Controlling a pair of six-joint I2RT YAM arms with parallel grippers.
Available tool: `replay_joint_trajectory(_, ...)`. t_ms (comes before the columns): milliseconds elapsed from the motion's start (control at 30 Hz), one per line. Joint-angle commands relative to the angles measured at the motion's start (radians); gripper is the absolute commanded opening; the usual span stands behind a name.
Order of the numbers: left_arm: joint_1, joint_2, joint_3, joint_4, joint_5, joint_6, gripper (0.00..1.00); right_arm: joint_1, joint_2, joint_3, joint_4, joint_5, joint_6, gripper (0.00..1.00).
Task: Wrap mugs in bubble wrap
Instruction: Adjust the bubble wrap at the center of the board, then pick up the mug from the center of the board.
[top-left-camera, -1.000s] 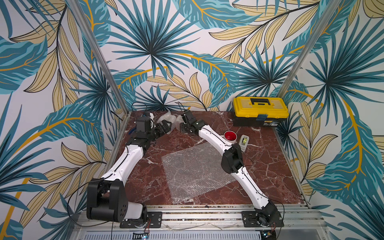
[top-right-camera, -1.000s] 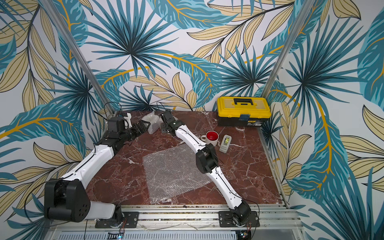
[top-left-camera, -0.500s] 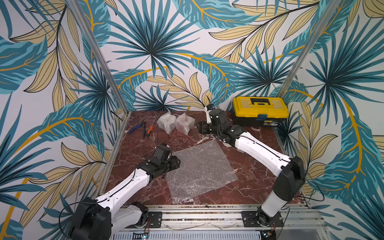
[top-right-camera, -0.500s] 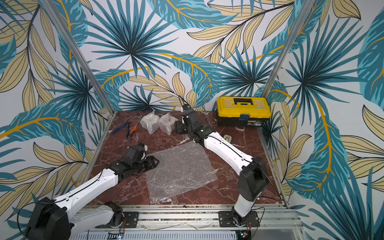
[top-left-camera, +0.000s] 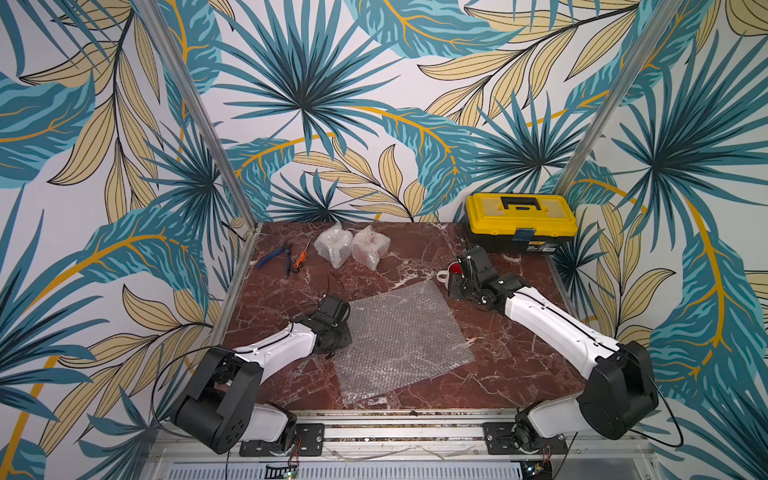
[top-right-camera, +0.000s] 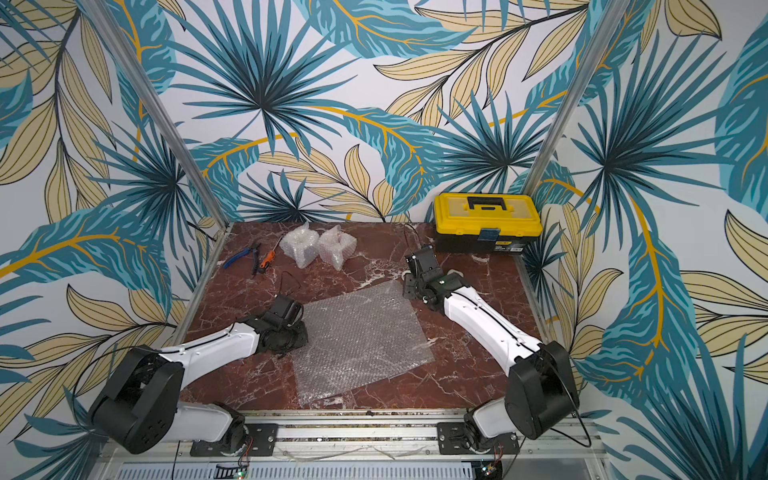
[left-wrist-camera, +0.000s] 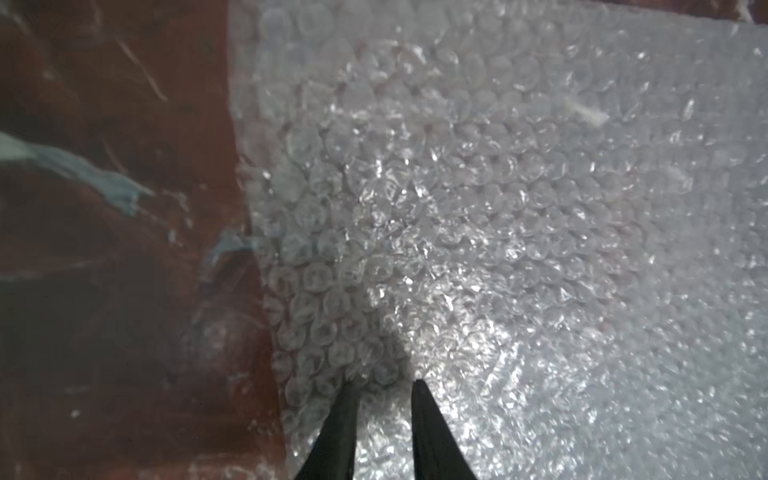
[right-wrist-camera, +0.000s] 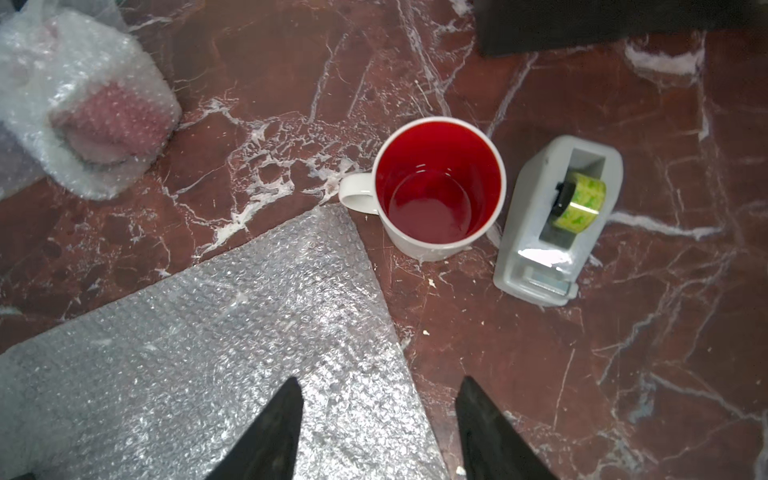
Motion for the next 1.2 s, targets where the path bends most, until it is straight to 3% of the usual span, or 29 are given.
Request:
replay_joint_trajectory(0, 0.040, 0.061, 0.031, 0.060, 0.007, 0.051, 0.25, 0.003, 0.067, 0.038, 0.002, 0.024, 0.138, 0.64)
replay_joint_trajectory(233, 0.063, 0.132, 0.126, 0.080, 0.059, 0.117, 0.27, 0.004, 0.264, 0.251, -0.131, 0.108, 0.423, 0.59)
replay_joint_trajectory(300, 0.063, 0.110, 0.146, 0.078, 0.084, 0.125, 0.33, 0.003, 0.307, 0.284, -0.160, 0.146, 0.542, 0.57)
replay_joint_trajectory(433, 0.063, 0.057, 0.168, 0.073, 0.123, 0.121, 0.55, 0.006, 0.355, 0.306, -0.143, 0.155, 0.721, 0.57)
replay_joint_trajectory(533, 0.064, 0.025, 0.174, 0.062, 0.138, 0.119, 0.60, 0.007, 0.393, 0.335, -0.147, 0.174, 0.843, 0.57)
replay_joint_trajectory(733, 0.063, 0.007, 0.168, 0.055, 0.156, 0.128, 0.62, 0.007, 0.521, 0.478, -0.189, 0.188, 0.913, 0.62)
replay_joint_trajectory(1167, 0.076, -0.008, 0.152, 0.042, 0.164, 0.151, 0.62, -0.003, 0.660, 0.604, -0.333, 0.254, 1.065, 0.58)
